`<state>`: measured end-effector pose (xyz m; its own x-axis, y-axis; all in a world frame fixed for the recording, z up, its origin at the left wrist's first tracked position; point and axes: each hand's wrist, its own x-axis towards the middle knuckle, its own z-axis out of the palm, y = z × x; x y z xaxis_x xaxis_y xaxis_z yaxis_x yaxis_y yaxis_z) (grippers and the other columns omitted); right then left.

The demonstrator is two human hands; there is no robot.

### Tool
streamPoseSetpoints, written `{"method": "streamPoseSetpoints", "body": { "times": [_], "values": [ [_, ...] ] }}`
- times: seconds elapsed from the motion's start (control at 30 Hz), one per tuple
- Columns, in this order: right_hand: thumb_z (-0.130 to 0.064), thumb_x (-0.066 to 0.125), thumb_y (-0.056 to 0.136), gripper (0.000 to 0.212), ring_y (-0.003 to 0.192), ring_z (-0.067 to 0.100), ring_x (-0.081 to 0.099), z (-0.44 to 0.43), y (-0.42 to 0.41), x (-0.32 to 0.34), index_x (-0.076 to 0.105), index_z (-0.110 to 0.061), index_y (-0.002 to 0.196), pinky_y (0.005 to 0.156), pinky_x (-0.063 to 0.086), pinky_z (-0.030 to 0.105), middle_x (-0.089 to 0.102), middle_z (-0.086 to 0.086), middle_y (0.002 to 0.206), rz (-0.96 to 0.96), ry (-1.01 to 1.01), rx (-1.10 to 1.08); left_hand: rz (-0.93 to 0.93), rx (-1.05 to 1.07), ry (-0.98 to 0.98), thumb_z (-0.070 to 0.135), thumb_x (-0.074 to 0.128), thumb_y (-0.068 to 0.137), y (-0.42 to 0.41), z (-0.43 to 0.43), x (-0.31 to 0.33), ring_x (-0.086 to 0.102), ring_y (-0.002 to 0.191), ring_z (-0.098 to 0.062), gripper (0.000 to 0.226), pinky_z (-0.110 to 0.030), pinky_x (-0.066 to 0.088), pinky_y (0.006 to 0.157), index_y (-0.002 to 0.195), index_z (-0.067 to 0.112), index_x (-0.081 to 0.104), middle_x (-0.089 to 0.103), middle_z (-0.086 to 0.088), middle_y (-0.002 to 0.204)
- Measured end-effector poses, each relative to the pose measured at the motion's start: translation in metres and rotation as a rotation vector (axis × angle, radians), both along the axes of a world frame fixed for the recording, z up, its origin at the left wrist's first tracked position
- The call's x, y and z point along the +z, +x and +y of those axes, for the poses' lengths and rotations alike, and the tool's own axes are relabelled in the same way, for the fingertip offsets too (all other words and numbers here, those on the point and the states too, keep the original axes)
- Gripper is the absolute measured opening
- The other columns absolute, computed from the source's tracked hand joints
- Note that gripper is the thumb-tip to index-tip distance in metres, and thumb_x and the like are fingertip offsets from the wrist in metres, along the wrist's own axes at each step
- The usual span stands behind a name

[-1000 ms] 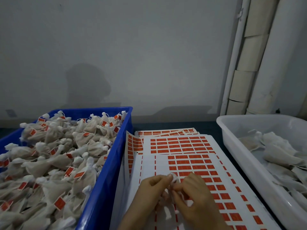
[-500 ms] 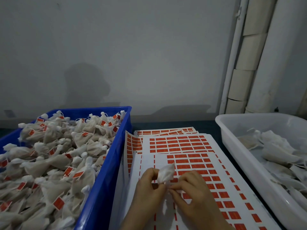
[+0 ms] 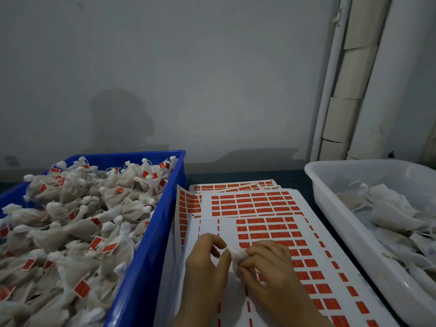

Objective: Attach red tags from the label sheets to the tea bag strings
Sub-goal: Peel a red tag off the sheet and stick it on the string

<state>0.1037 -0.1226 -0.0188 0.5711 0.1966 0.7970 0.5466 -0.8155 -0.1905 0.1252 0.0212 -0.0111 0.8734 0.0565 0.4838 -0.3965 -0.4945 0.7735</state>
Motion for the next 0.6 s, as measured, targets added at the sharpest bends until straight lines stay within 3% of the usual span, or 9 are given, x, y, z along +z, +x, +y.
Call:
{"method": "streamPoseSetpoints", "body": {
  "times": [0.13, 0.27, 0.37, 0.47, 0.6],
  "values": [
    [-0.044, 0.031, 0.096, 0.051, 0.084, 0.002, 0.058, 0.002, 0.002, 0.000, 0.071, -0.023, 0.075, 0.083, 0.043, 0.021, 0.068, -0.013, 0.082, -0.059, -0.085, -0.021, 0.368, -0.043, -0.292, 0.024, 0.066, 0.086, 0.007, -0.002, 0.000, 0.062, 0.079, -0.006, 0.010, -0.008, 0.042, 0.058, 0.077, 0.026, 0.062, 0.066, 0.020, 0.076],
    [-0.042, 0.028, 0.098, 0.053, 0.080, 0.004, 0.061, 0.004, 0.002, -0.002, 0.072, -0.023, 0.073, 0.086, 0.044, 0.019, 0.069, -0.011, 0.079, -0.108, -0.132, -0.031, 0.676, -0.134, -0.360, 0.007, 0.052, 0.093, 0.016, 0.001, -0.007, 0.053, 0.071, -0.009, 0.021, -0.009, 0.042, 0.053, 0.076, 0.019, 0.053, 0.058, 0.003, 0.080],
    [-0.040, 0.025, 0.099, 0.056, 0.080, 0.005, 0.061, 0.004, 0.002, -0.003, 0.071, -0.022, 0.073, 0.086, 0.044, 0.020, 0.068, -0.010, 0.078, -0.121, -0.151, -0.048, 0.729, -0.098, -0.383, 0.013, 0.056, 0.092, 0.017, 0.005, -0.013, 0.056, 0.070, -0.014, 0.022, -0.018, 0.040, 0.059, 0.071, 0.018, 0.058, 0.060, -0.001, 0.072],
    [-0.039, 0.024, 0.099, 0.058, 0.078, 0.006, 0.064, 0.005, 0.002, -0.002, 0.072, -0.021, 0.074, 0.083, 0.048, 0.024, 0.069, -0.009, 0.078, -0.128, -0.182, -0.066, 0.761, -0.123, -0.459, 0.010, 0.055, 0.092, 0.017, 0.006, -0.013, 0.056, 0.077, -0.020, 0.020, -0.021, 0.040, 0.061, 0.074, 0.017, 0.057, 0.061, -0.001, 0.074],
    [-0.039, 0.023, 0.099, 0.058, 0.077, 0.007, 0.065, 0.005, 0.002, -0.002, 0.073, -0.021, 0.074, 0.083, 0.049, 0.026, 0.070, -0.009, 0.079, -0.136, -0.182, -0.080, 0.789, -0.069, -0.572, 0.024, 0.068, 0.085, 0.014, 0.002, -0.008, 0.062, 0.084, -0.022, 0.009, -0.028, 0.045, 0.065, 0.078, 0.019, 0.067, 0.069, 0.000, 0.078]
  ]
}}
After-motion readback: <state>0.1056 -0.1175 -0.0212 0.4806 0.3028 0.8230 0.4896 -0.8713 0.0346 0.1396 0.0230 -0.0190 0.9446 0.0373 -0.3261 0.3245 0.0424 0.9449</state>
